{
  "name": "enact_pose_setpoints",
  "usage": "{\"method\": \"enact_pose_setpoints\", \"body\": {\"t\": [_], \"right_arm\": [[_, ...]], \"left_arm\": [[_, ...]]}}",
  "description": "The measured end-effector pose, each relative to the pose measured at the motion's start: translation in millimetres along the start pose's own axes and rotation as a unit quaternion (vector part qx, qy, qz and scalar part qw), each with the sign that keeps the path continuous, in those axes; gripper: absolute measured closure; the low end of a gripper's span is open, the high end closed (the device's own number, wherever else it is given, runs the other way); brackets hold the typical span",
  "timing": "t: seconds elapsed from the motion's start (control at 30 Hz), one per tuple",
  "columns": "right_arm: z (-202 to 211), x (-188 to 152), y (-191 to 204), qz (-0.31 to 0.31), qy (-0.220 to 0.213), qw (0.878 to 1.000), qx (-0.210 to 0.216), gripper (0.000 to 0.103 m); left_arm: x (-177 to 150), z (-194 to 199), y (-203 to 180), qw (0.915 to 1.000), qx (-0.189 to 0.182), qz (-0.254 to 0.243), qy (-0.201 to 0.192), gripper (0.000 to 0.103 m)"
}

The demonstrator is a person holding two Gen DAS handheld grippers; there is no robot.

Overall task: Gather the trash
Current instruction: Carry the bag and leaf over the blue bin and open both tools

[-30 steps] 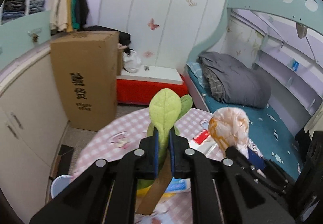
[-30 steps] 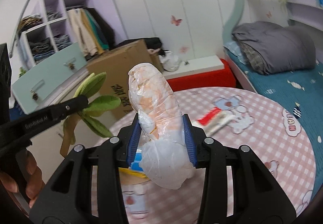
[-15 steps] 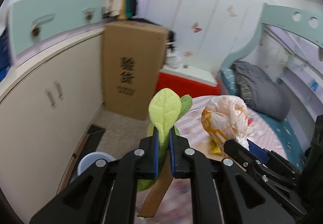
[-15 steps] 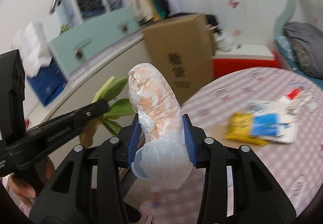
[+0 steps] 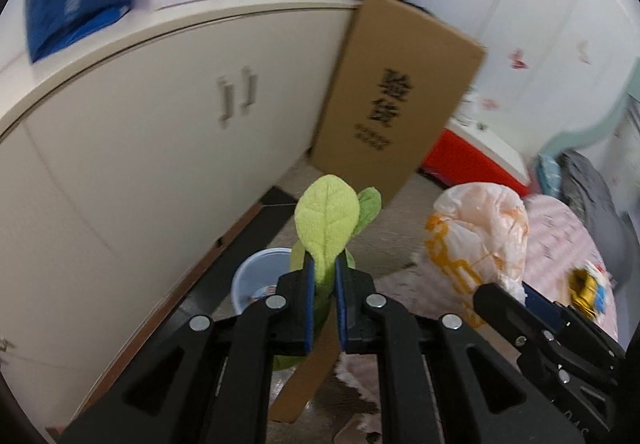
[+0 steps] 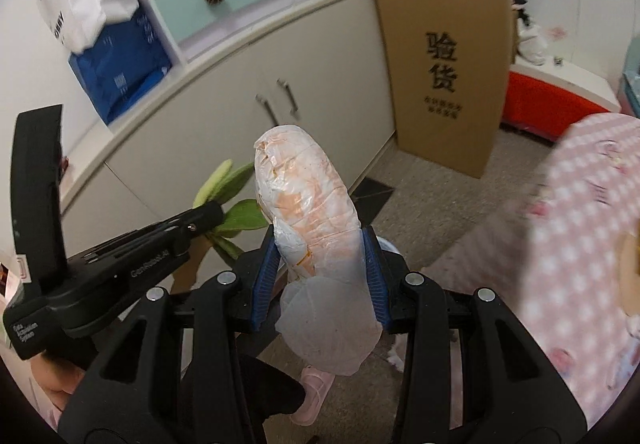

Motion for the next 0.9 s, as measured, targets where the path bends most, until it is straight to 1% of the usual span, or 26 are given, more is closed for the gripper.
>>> {"method": "enact_pose_setpoints", "body": {"t": [0.07, 0.17, 0.2, 0.23, 0.3, 0.4, 0.5, 0.57, 0.63, 0.9], "right_arm": [[-22, 6, 10, 0.006, 0.008, 1.0, 0.0, 0.062], [-49, 16, 19, 0.007, 0.005, 1.0, 0.001, 0.056], [-60, 21, 20, 0.007, -0.003, 1.0, -0.002, 0.044], [-66, 23, 21, 0.009, -0.007, 1.0, -0.008, 0.038], [-80, 26, 20, 0.013, -0.01, 0.999, -0.029, 0.037], [-98, 24, 14, -0.001, 0.012, 1.0, -0.023, 0.036], [-97, 17, 9, -0.018, 0.016, 0.999, -0.02, 0.033], [-94, 14, 7, -0.023, 0.019, 0.999, -0.015, 0.032], [-87, 11, 5, -0.022, 0.017, 0.999, -0.019, 0.032], [-62, 3, -4, -0.026, 0.003, 0.999, -0.023, 0.031]], "left_arm": [[3, -8, 18, 0.9998, 0.016, 0.012, 0.0, 0.094], [8, -22, 39, 0.9991, 0.029, 0.03, 0.006, 0.094], [9, -27, 45, 0.9987, 0.037, 0.035, 0.008, 0.094], [11, -31, 51, 0.9982, 0.043, 0.04, 0.01, 0.094], [12, -39, 59, 0.9975, 0.051, 0.046, 0.014, 0.094], [12, -48, 65, 0.9968, 0.058, 0.05, 0.022, 0.094], [9, -53, 65, 0.9967, 0.062, 0.044, 0.027, 0.094], [9, -58, 65, 0.9966, 0.061, 0.044, 0.033, 0.094], [7, -60, 61, 0.9967, 0.059, 0.042, 0.036, 0.094], [5, -54, 45, 0.9977, 0.054, 0.026, 0.032, 0.094]]}}
Point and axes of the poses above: each gripper's, at about its wrist camera, not at the fingertips, and z roughly against the way its jaws point, y to its left, x to its top, the point moved 1 cm from there along -z, roughly the way its jaws point, and after that the axes turned 4 degrees about -x, right-handed, at the moved point
